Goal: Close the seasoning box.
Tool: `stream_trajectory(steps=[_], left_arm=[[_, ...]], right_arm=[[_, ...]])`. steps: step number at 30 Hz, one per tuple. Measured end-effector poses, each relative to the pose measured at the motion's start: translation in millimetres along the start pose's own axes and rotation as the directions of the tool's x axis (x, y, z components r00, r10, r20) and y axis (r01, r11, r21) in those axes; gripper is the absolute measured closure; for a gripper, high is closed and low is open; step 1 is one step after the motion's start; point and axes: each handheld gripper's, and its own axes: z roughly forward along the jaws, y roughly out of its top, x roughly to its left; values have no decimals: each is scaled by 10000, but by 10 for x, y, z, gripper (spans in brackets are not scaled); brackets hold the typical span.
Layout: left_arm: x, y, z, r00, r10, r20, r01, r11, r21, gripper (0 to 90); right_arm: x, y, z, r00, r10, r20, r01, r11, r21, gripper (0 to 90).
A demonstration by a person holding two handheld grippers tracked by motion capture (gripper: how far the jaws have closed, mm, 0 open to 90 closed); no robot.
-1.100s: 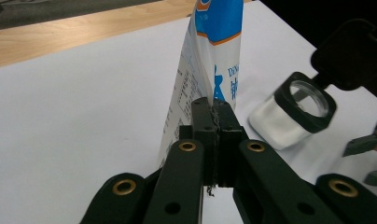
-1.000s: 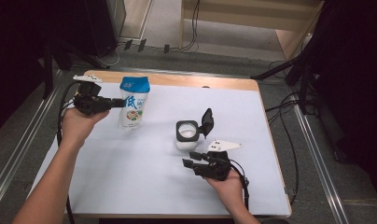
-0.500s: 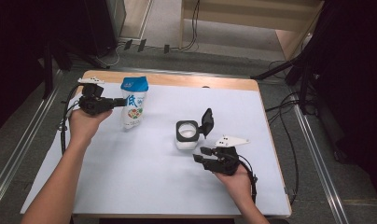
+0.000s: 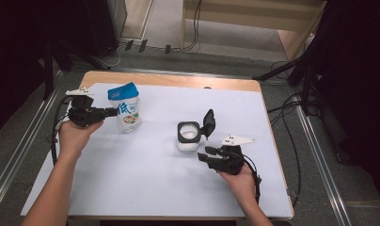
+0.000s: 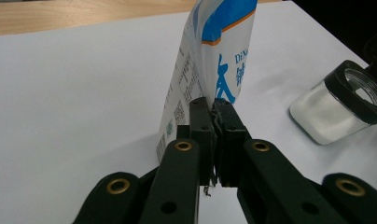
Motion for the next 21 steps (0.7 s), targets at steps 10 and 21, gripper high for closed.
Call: stream_trajectory(steps=[10, 21], left_arm=[[-1, -19, -19, 9999, 121, 7, -120, 9998, -187, 784], [-56, -40, -52, 9987, 493, -115, -491, 9987, 140, 534]], right_arm=[[-34, -4, -22, 9998, 140, 106, -140, 9999, -25, 558], [-90, 38, -87, 9993, 73, 355, -67, 9998, -174, 573]])
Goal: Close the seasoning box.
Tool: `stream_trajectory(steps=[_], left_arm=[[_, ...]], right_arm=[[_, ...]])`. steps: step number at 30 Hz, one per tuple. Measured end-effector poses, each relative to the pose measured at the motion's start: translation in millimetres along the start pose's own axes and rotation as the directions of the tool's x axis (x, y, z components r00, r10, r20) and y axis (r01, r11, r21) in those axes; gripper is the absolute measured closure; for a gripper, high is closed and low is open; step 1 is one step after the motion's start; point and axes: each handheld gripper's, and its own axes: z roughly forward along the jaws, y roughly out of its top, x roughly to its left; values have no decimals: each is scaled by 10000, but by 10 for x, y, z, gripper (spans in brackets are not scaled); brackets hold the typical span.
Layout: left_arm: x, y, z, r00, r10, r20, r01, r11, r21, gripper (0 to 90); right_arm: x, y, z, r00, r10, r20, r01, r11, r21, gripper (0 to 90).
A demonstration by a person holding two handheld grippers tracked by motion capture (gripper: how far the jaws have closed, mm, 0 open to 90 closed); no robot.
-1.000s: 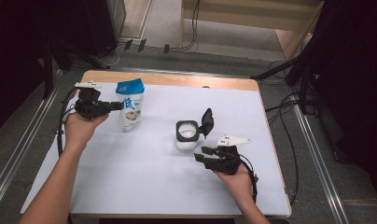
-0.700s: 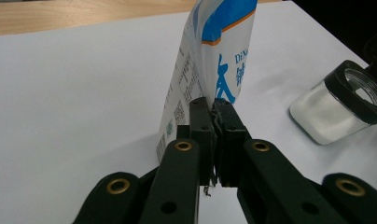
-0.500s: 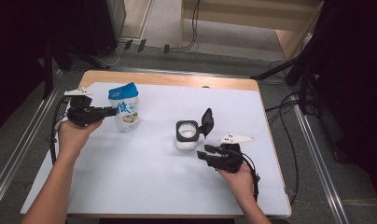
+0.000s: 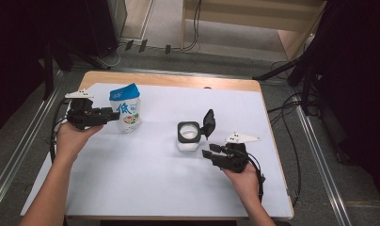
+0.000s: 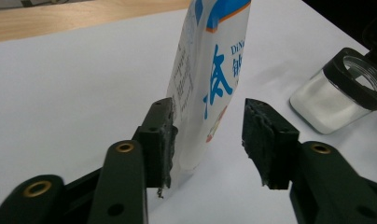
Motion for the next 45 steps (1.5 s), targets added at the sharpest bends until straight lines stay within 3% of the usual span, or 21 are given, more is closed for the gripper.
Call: stream_trajectory(steps=[8, 14, 17, 21, 23, 33, 40, 45], left_arm=[[-28, -133, -61, 9999, -137, -21, 138, 9992, 382, 452], [-101, -268, -129, 9999, -55, -97, 58, 9995, 299, 427], [-134, -321, -142, 9999, -21, -162, 29, 9988, 498, 418], [-180, -382, -179, 9999, -68, -102, 72, 9992, 381, 419], [-204, -402, -196, 9999, 112, -118, -109, 9996, 273, 423], [-340, -495, -152, 9995, 270, 151, -275, 9990, 339, 416], [-446, -529, -111, 9990, 288, 339, -309, 9974, 650, 414], [-473, -541, -103, 9974, 142, 705, -173, 9989, 437, 413]], right_arm=[[-216, 154, -91, 9978, 614, 244, -607, 9978, -278, 675], [-375, 287, -47, 9976, 671, 197, -667, 9976, -207, 829], [-436, 375, 6, 9975, 662, 226, -657, 9976, -222, 900], [-485, 473, 84, 9975, 662, 241, -659, 9978, -115, 900], [-503, 512, 135, 9976, 667, 187, -668, 9978, 38, 900], [-451, 600, 240, 9966, 765, -316, -764, 9971, 54, 900], [-447, 614, 245, 9961, 852, -223, -852, 9964, -18, 900], [-443, 633, 246, 9955, 922, -195, -924, 9957, -67, 900]])
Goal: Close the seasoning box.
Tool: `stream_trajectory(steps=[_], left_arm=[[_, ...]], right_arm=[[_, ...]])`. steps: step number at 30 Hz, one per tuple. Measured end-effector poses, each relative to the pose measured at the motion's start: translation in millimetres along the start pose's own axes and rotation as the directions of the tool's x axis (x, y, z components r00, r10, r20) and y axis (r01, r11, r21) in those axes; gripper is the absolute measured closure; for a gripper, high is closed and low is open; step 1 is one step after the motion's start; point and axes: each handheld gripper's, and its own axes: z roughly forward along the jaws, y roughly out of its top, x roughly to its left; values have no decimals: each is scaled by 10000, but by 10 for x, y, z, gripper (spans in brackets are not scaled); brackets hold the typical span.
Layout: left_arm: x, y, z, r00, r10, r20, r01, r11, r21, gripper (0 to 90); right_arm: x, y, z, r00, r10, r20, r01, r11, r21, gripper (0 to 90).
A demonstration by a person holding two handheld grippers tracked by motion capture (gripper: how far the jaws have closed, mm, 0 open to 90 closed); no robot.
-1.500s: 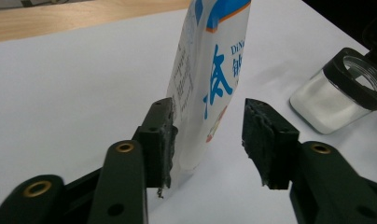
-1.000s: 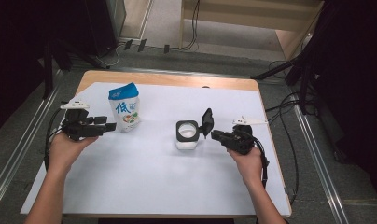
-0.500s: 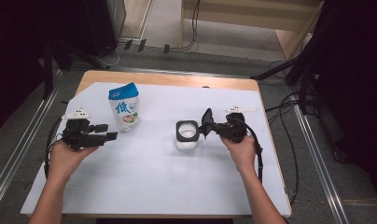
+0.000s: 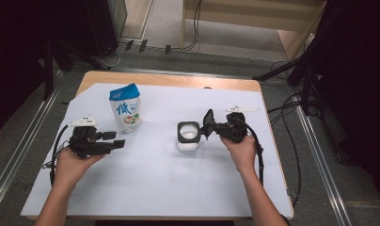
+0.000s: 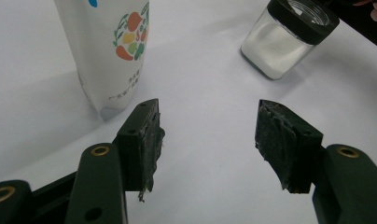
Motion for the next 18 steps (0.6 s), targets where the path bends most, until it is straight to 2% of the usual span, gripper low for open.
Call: stream_trajectory(steps=[3, 7, 11, 18], left_arm=[[-13, -24, 11, 10000, -48, 3, 48, 10000, -79, 414], [-16, -60, 38, 10000, 17, 50, -18, 10000, 96, 414], [-27, -82, 51, 10000, 9, 76, -10, 10000, 56, 414], [-45, -95, 69, 9998, 118, -130, -115, 9996, 250, 415]], right_arm=[[17, 15, -4, 10000, -77, 28, 77, 9999, -90, 900], [35, 55, -39, 10000, -28, -5, 28, 9994, -339, 900], [65, 107, -90, 9997, 17, -225, -33, 9974, -715, 900], [137, 134, -75, 9990, -103, -426, 71, 9971, -756, 900]])
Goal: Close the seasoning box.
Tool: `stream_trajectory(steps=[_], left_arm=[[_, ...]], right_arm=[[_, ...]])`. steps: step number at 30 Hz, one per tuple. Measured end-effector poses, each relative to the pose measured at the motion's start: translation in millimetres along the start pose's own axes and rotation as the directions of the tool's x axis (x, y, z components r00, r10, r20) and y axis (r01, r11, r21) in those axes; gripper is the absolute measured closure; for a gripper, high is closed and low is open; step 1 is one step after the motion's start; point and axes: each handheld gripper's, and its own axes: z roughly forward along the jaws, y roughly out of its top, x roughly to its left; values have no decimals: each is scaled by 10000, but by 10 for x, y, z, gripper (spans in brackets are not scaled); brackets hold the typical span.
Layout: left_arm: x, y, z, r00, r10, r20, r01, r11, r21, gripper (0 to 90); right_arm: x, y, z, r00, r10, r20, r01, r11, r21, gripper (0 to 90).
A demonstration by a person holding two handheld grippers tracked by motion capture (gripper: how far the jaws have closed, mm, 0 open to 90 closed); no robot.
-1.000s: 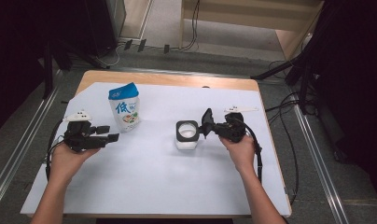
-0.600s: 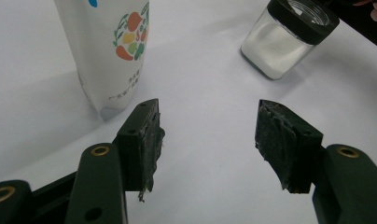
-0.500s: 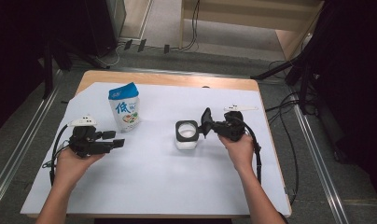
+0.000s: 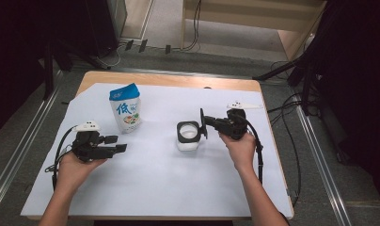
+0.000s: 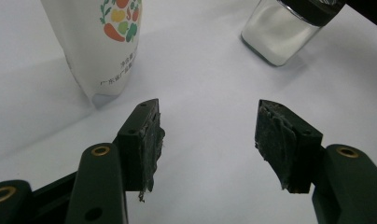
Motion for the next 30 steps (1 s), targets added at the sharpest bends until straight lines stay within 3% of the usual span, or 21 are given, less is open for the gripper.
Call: stream_trajectory(steps=[9, 16, 20, 30], left_arm=[[28, -10, -13, 9999, -104, 116, 105, 9999, -87, 415], [14, -22, -11, 10000, -51, -26, 51, 10000, -51, 416], [9, -25, -1, 10000, 21, -96, -21, 10000, -12, 414], [37, -18, 17, 9997, 68, -246, -66, 9999, 78, 398]], right_arm=[[61, -18, 104, 9998, -201, -70, 203, 9993, 320, 900], [97, -31, 167, 9991, -427, -77, 431, 9973, 596, 900], [53, -18, 111, 9989, -472, 27, 470, 9977, 479, 771], [-169, -39, -48, 9940, -588, 927, 570, 9981, 225, 512]])
